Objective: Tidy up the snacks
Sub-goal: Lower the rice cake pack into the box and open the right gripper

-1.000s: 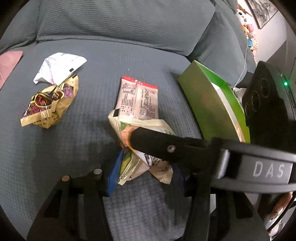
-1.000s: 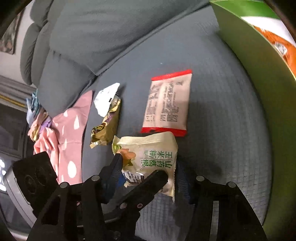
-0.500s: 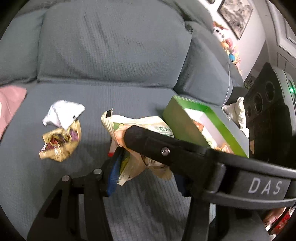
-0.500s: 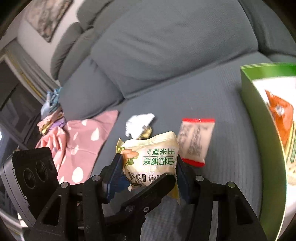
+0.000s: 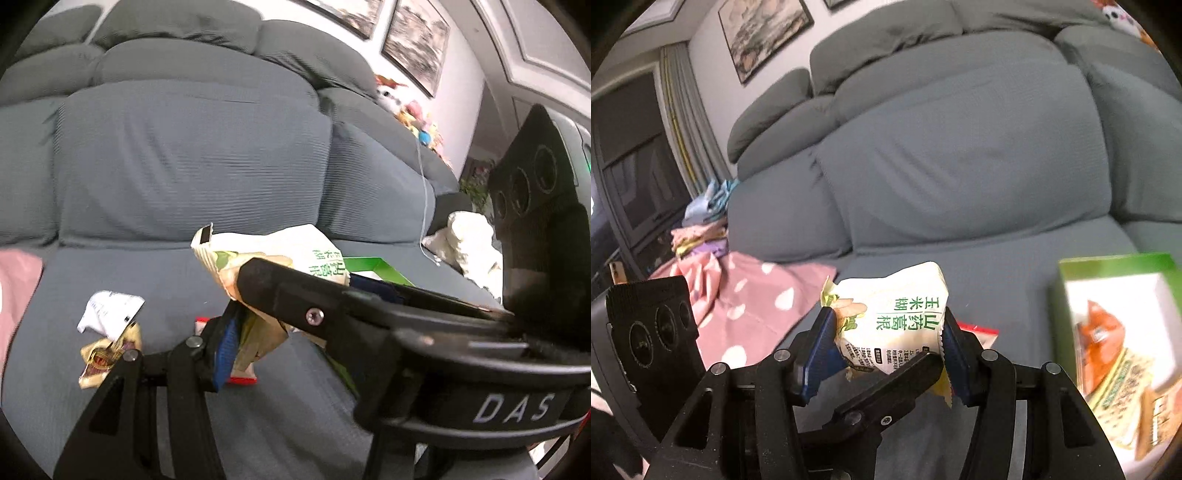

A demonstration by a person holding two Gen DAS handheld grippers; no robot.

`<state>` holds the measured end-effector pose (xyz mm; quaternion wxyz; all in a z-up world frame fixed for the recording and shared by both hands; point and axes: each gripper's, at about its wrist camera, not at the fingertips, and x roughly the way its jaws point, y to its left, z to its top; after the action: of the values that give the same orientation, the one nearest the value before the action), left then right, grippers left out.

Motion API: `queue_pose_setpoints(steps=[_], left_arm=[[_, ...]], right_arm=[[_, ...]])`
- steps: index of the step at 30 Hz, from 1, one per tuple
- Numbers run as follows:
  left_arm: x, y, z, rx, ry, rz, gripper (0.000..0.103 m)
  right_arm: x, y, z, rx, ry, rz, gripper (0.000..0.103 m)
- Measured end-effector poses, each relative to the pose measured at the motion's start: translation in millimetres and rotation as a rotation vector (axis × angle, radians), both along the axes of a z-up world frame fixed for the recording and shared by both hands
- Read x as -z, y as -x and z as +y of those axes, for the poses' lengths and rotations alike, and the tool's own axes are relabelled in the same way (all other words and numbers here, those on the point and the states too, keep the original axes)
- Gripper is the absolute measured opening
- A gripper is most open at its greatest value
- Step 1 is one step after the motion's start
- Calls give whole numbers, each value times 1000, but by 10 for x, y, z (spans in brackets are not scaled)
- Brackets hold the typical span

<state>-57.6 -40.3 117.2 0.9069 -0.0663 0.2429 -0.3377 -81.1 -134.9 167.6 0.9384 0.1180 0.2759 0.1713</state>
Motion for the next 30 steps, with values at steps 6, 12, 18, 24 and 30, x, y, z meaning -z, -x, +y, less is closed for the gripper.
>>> queue_pose_setpoints(steps=[6,12,18,24,30], left_arm=[[-96,-60,-461,105,-9,25,49],[-176,-89,-1062,251,-64,49,49],[-75,-202,-1560,366,-146,122,49],[208,-419,-1913,425,-246,309,50],[347,-506,-1945,367,-250,454,53]], right_arm=[[-66,74,-457,98,-31,23,59],[-77,215,-1049,247,-99,49,59],[51,199,-1438,371,-156,117,59],[435,31,-1788,441,-267,296,59],[662,-65,-1903,509,-350,422,59]])
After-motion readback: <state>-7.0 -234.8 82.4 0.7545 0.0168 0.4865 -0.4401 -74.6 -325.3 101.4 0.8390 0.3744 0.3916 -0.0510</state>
